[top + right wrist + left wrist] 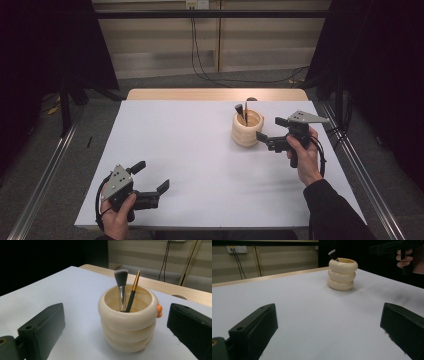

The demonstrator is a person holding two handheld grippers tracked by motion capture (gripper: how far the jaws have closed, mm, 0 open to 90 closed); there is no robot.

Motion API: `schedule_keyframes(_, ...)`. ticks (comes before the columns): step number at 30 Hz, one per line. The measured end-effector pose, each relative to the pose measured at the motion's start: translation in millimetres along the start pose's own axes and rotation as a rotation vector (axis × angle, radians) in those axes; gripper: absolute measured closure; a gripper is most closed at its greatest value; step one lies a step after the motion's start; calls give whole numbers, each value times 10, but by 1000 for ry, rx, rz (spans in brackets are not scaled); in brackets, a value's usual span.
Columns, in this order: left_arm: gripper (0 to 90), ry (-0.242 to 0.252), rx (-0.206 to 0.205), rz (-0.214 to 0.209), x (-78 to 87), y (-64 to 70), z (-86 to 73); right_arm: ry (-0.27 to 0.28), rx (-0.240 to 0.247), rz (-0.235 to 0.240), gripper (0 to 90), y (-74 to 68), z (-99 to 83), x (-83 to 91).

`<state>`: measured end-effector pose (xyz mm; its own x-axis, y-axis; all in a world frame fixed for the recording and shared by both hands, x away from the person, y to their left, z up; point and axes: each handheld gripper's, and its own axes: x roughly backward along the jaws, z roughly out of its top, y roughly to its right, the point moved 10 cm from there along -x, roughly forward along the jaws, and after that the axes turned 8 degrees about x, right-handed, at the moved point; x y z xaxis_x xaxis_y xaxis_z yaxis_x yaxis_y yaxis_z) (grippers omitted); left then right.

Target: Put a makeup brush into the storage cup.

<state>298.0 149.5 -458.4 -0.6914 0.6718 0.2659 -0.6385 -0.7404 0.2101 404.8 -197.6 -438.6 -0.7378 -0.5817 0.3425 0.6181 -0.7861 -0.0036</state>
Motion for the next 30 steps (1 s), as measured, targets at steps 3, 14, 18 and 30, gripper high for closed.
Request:
schedule_keyframes(3, 10, 3, 0, -4, 1, 6, 3, 5, 3, -21, 7, 6, -32, 76)
schedule_keyframes(14, 11, 6, 0, 2, 5, -2, 7, 33, 29, -81, 0, -26, -115, 333)
schedule_keyframes(18, 10, 9, 4, 4, 12, 1, 8, 25, 26, -88, 0, -39, -177, 412)
schedule_keyframes(30, 11, 14, 8, 5, 19, -1, 11, 15, 4, -109, 0, -80, -367, 670)
